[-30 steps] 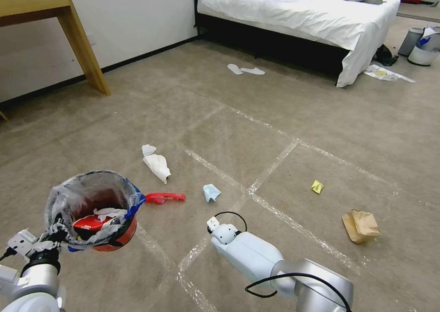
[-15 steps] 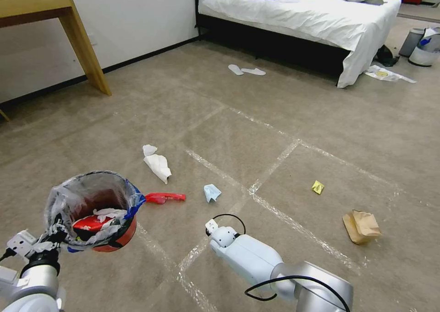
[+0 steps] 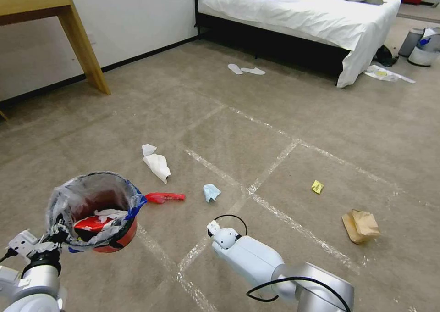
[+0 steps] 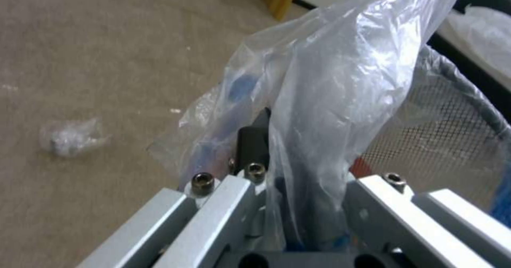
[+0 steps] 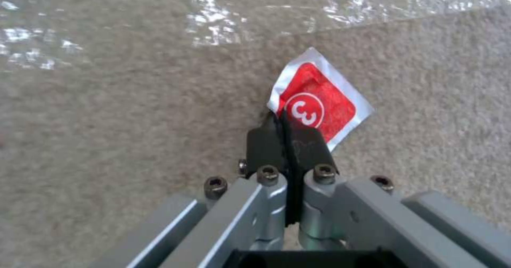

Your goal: Pick up the trash bin and place the garbage on the floor into it.

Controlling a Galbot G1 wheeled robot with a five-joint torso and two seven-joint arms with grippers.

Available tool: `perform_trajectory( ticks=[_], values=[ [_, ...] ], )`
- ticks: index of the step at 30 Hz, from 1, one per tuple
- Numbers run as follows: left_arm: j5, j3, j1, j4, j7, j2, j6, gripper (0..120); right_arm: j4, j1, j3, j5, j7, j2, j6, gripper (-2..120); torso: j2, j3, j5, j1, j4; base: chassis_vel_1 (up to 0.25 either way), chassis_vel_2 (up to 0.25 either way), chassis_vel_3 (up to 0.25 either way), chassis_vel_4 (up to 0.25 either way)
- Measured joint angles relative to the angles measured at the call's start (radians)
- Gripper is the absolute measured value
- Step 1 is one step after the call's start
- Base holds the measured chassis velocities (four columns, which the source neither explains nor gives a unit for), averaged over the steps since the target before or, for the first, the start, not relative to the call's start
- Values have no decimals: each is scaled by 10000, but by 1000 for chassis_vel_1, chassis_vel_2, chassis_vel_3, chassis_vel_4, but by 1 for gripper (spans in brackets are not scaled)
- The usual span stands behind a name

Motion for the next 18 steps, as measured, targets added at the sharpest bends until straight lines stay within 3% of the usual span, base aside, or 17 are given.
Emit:
perform_trajectory(
  ticks=[12, 18],
  values=[
    [2, 30, -1, -22, -23, 4, 3, 4, 1098, -95, -175, 613, 482, -395, -389, 0, 0, -2, 8, -2, 4, 0, 0, 0, 0],
    [-44, -10, 10, -68, -79, 54, 37, 4, 2366, -128, -159, 1518, 1280, -935, -681, 0, 2, -3, 9, -3, 5, 0, 0, 0, 0]
  ],
)
